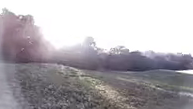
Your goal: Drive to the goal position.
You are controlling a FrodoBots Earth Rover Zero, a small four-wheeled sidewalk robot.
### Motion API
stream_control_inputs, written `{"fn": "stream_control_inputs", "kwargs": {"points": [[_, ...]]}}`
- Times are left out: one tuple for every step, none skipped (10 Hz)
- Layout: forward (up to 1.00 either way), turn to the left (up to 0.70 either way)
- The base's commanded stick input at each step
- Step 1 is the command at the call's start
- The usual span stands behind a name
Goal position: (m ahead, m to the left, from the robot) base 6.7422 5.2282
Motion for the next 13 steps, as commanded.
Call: {"fn": "stream_control_inputs", "kwargs": {"points": [[0.6, -0.15], [0.6, -0.15], [0.6, -0.15], [0.6, -0.15], [0.6, -0.15], [0.6, -0.03], [0.6, -0.01], [0.6, 0.0], [0.6, 0.0], [0.6, 0.0], [0.6, 0.0], [0.6, 0.0], [0.6, 0.0]]}}
